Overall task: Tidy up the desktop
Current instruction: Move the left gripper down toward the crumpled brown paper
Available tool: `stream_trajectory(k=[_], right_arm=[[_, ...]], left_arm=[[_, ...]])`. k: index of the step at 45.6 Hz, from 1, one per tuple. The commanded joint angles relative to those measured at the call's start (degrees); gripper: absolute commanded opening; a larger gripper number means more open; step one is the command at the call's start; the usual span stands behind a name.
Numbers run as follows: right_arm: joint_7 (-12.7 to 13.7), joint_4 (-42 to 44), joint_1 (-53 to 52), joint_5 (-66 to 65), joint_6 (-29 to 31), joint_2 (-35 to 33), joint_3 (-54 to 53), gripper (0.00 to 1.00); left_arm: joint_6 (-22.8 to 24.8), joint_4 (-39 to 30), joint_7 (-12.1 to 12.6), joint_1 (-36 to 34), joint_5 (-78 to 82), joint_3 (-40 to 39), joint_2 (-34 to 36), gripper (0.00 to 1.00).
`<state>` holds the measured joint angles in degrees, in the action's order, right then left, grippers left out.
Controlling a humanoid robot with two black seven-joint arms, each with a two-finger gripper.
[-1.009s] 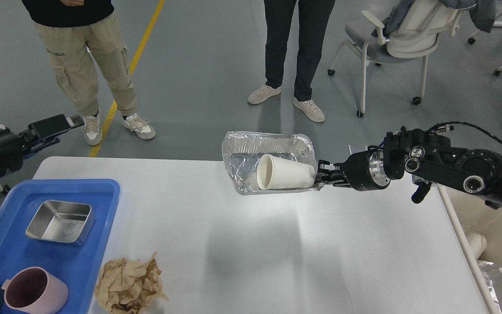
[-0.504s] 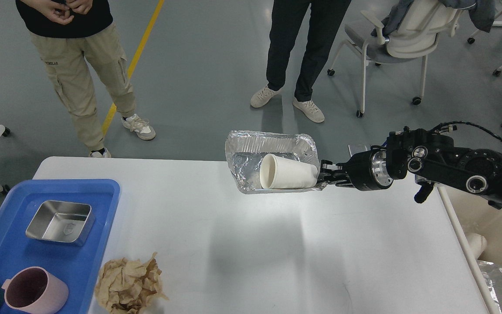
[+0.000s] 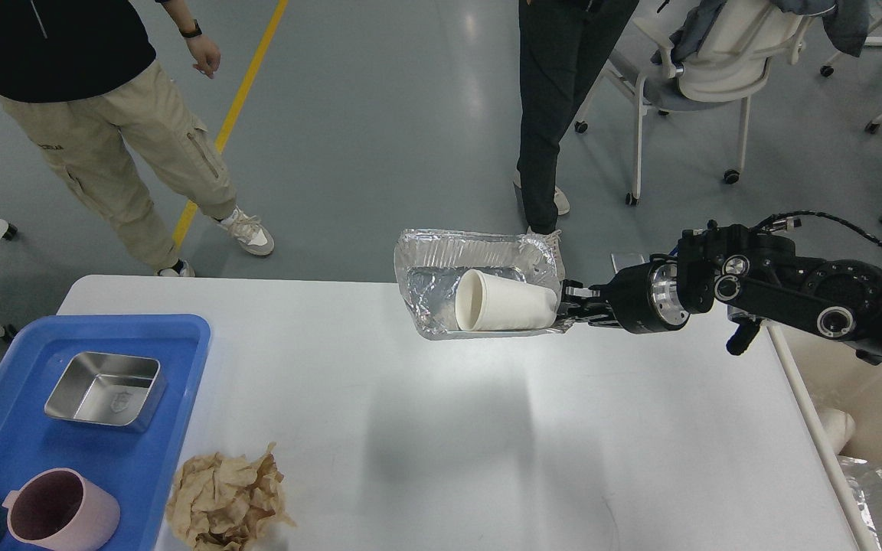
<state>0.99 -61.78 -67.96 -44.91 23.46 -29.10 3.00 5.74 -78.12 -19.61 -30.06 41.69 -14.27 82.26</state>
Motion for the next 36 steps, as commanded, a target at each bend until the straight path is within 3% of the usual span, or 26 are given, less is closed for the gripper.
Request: stream_trajectory(k=[1,16,27,36], right_arm=[[0.0,0.0,-0.2,0.0,0.0,0.2,-0.1,0.0],[0.1,0.0,-0.3,0.0,-0.2,0.2,-0.3,0.0],[0.1,0.0,-0.2,0.0,-0.4,0.3,-0.4,0.0],[0.1,-0.1,-0.6,0.0,-0.6,0.5,-0.5,0.0]], left_arm=[[-0.3,0.1,-0.1,-2.3,15.2,-0.5,-3.3,0.97],[3.5,0.1,-2.0,-6.9,49.1,-0.1,-12.1,0.97],[4.2,-0.4,-7.6,-9.7,74.6,0.6,-18.0,0.97],[4.3,-0.5,-11.4,-10.5,82.9,2.1,-21.9,0.97]])
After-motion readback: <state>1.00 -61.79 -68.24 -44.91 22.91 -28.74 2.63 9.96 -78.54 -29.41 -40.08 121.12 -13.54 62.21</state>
